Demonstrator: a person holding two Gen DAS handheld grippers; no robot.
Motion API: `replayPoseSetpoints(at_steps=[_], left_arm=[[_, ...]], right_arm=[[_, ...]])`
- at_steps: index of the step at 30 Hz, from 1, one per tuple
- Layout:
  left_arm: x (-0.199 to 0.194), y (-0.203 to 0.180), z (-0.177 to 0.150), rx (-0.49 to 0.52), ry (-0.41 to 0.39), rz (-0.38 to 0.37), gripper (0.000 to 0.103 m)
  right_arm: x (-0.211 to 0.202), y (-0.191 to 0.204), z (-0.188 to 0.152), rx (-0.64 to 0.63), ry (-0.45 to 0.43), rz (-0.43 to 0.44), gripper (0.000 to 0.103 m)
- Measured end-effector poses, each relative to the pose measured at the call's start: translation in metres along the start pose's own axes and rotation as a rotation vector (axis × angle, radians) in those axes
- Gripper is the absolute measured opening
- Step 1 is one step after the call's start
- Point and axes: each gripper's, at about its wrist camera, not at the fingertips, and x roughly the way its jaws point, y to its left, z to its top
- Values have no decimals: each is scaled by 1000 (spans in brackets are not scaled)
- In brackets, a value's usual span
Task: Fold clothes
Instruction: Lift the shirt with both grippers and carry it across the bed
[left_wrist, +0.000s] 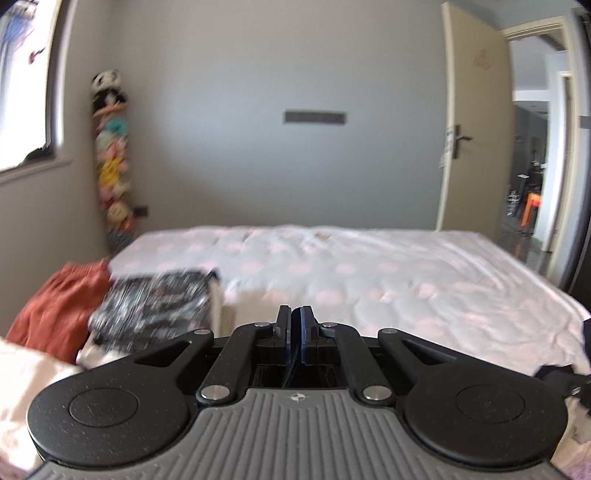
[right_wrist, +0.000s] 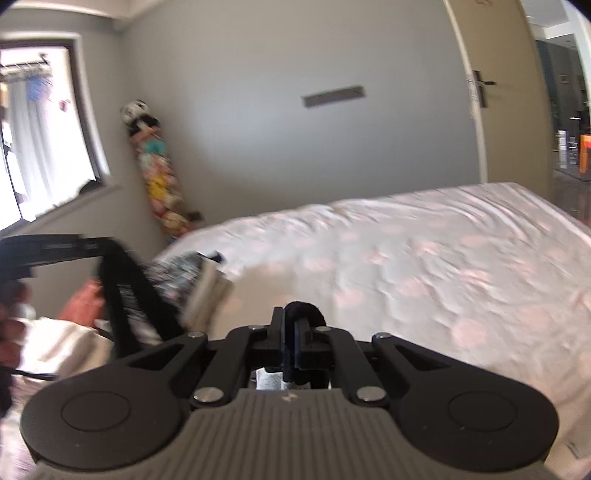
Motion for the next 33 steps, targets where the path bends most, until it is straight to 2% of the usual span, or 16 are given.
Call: replayPoseSetpoints(at_steps=[3,8,9,12,14,16,19,24,25,26,28,30,33], left_arm=[[19,25,-26,-44,68,64,3],[49,54,-56,-39,156,194,3],[54,59,-61,-37,176,219,3],[65,75,-75,-32,239,278,3],[75,81,-84,-22,289,289,3],[81,82,-90,-9,337,275,4],[78,80,-93,1,356,235,5],[69,70,-87,28,352,115,23],[69,65,-87,41,352,86,26],[72,59,-87,56,353,55,29],[78,44,-89,82,357,6,33],[88,25,-93,107,369,-40,43],[107,3,-103,110,405,-107,46]], right_arm=[[16,-34,-21,-6,35,-183,5],[29,-106,-49,88,117,-430,5],[32,-117,-54,106,134,-459,5],[35,-125,-63,142,174,-467,5],[37,-130,-69,166,201,-472,5],[38,-135,-74,189,228,-477,7],[40,-142,-82,223,264,-484,10],[24,-131,-78,208,234,-469,14],[22,-126,-77,190,225,-466,19],[20,-121,-74,162,211,-468,32],[20,-112,-69,122,193,-453,46],[22,-103,-65,92,181,-426,46],[38,-97,-64,69,226,-351,46]])
